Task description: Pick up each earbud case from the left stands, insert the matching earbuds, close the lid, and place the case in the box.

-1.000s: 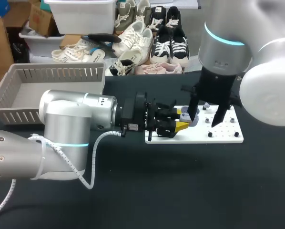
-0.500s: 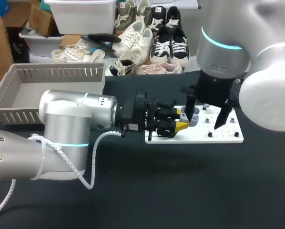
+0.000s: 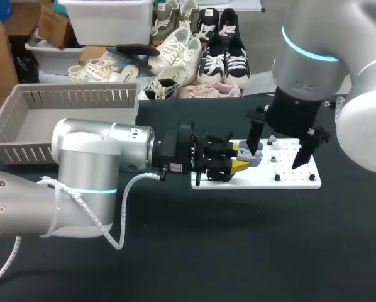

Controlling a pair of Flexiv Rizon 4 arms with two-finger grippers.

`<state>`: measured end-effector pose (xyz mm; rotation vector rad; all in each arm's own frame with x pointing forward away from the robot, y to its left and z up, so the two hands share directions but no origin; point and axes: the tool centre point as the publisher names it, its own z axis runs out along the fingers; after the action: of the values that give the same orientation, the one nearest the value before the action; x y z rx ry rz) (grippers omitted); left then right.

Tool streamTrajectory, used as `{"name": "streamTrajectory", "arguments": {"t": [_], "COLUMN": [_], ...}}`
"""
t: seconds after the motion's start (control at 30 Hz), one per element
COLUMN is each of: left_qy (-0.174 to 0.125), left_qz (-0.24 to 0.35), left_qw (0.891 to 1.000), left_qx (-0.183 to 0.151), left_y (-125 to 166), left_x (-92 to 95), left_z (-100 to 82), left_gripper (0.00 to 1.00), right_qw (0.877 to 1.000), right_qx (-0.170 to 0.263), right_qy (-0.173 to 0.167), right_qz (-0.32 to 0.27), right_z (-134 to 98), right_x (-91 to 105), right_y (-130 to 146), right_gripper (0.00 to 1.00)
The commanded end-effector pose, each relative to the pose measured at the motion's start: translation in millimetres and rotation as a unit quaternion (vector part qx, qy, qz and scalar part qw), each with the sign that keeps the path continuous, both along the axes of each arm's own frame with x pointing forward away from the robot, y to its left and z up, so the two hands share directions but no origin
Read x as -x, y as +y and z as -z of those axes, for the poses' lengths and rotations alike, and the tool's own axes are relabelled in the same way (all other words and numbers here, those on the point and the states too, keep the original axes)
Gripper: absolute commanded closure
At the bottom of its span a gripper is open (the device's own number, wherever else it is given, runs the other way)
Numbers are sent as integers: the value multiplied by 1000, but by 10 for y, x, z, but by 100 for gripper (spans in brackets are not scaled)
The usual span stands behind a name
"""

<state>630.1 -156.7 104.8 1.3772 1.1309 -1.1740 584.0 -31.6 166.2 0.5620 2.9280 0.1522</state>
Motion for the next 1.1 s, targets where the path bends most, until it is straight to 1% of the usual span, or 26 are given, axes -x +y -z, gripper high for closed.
{"name": "streamTrajectory", "arguments": {"t": [0.03, 0.13, 0.23, 0.27, 0.37, 0.47, 0.57, 0.63, 0.77, 0.87, 1.03, 1.1], "left_qy": [-1, -3, -4, -5, -4, -5, -9, -10, -10, -10, -10, -10], "left_qz": [-6, -13, -21, -22, -27, -33, -38, -38, -38, -38, -38, -38], "left_qw": [1000, 1000, 1000, 1000, 1000, 999, 999, 999, 999, 999, 999, 999], "left_qx": [0, 0, 1, 2, 1, 0, -2, -2, -2, -2, -2, -2], "left_y": [15, 44, 77, 85, 101, 105, 105, 103, 103, 103, 103, 103], "left_x": [24, 53, 74, 80, 89, 89, 79, 75, 75, 75, 75, 75], "left_z": [-7, 10, 29, 30, 41, 38, 23, 17, 17, 17, 17, 17], "left_gripper": [100, 100, 100, 100, 100, 100, 100, 100, 100, 100, 100, 100], "right_qw": [999, 999, 998, 998, 998, 998, 998, 998, 997, 997, 997, 998], "right_qx": [-18, -26, -34, -37, -40, -40, -37, -38, -40, -34, -35, -35], "right_qy": [-26, -36, -45, -47, -52, -54, -55, -54, -55, -59, -55, -52], "right_qz": [4, 5, 7, 7, 10, 14, 17, 19, 26, 34, 36, 31], "right_z": [-14, -32, -36, -39, -29, -5, 16, 23, 35, 70, 112, 140], "right_x": [80, 60, 13, -12, -80, -151, -225, -290, -452, -608, -845, -928], "right_y": [-139, -184, -223, -240, -276, -313, -347, -374, -447, -505, -567, -570], "right_gripper": [15, 18, 23, 26, 31, 30, 26, 24, 22, 25, 30, 33]}}
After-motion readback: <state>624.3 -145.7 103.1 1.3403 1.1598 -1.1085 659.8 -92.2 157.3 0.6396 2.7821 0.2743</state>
